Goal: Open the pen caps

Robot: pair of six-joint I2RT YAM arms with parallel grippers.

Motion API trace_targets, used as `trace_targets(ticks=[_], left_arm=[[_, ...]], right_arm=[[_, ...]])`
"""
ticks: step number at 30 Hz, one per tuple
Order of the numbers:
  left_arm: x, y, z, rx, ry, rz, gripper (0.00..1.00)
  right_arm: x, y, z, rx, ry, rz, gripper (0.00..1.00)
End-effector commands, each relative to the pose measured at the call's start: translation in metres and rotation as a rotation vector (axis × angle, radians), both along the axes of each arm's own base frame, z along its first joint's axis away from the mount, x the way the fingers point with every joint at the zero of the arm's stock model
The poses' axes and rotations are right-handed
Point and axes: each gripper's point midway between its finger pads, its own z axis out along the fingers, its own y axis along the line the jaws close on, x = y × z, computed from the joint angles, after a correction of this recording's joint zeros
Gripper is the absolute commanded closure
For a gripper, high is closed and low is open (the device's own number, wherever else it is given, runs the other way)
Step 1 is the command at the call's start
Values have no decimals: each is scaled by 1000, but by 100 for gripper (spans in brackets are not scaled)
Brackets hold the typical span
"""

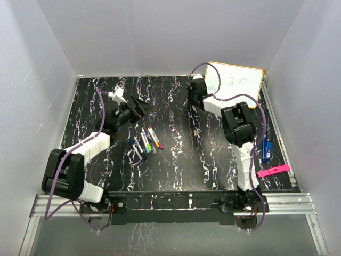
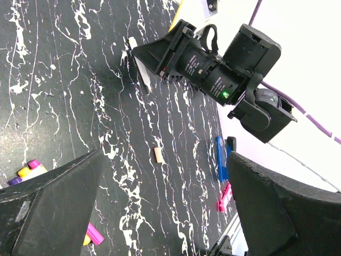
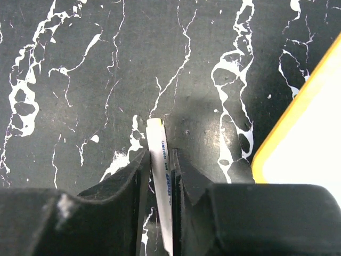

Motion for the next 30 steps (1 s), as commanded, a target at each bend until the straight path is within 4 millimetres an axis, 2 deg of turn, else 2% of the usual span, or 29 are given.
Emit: trace_targets(ticks=[1,6,9,17,21,30], left_arm=[[-4,-2,19,-20,-56,-17,1],[-6,-1,19,-20,-57,-15,1],[-6,-1,19,-18,-57,-15,1],[-7,0,17,-18,-50,-12,1],[-7,-1,18,-21,-52,-15,1],[-6,-3,21,-16,-57,-25,1]], right_arm=[[-18,2,0,8,36,1,81],[-29,8,9,39,33,11,83],[-35,10,11,43,38,20,89],[-57,21,18,58,10,124,90],[-58,25,21,24,-26,211,88],[-47,37,25,-29,-103,358,82]])
